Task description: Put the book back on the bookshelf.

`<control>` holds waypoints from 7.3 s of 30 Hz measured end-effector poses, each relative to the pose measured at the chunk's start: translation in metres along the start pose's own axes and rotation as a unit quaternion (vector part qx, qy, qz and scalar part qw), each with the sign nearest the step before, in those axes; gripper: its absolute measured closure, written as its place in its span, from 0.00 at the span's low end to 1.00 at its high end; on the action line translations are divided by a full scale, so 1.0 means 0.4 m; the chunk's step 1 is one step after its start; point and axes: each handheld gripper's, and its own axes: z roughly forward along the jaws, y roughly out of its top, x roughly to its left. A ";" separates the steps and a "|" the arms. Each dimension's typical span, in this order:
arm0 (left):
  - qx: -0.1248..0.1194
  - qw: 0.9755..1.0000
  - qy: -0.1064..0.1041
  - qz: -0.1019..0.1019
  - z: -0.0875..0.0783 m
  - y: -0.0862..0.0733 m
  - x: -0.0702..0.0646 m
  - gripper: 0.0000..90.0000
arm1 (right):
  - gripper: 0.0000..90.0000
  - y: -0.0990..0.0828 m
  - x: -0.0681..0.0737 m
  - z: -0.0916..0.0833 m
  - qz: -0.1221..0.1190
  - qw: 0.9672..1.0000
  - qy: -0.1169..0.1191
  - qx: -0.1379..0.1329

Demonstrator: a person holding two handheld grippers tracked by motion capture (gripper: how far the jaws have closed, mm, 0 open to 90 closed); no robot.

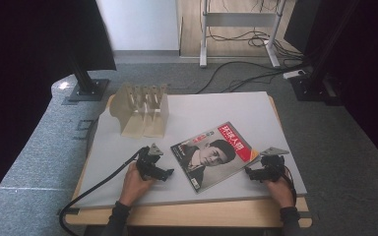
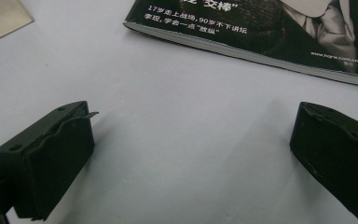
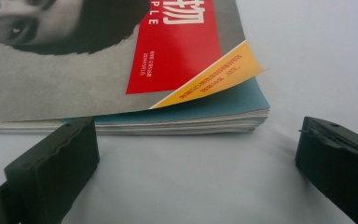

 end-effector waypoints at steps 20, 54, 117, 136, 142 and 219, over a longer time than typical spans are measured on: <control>0.017 1.000 -0.018 0.009 0.000 0.037 0.016 0.00 | 0.03 0.006 -0.008 -0.026 -0.003 1.000 0.010 0.000; 0.013 0.996 -0.040 0.073 0.121 0.267 0.025 0.00 | 0.02 0.137 0.015 0.056 -0.045 0.998 0.033 0.002; 0.041 0.994 -0.075 0.074 0.033 0.078 -0.064 0.00 | 0.00 0.005 0.080 -0.014 -0.081 0.995 0.060 0.022; 0.031 0.999 0.004 0.014 0.000 0.027 0.105 0.00 | 0.00 0.061 0.048 0.045 -0.055 0.998 0.036 0.025; 0.021 1.000 0.002 0.003 0.003 0.020 0.088 0.00 | 0.00 0.090 0.037 0.072 -0.053 0.998 0.030 0.029; 0.001 0.999 -0.030 0.036 0.027 0.029 -0.075 0.00 | 0.47 0.270 0.078 0.223 0.014 0.993 0.112 0.018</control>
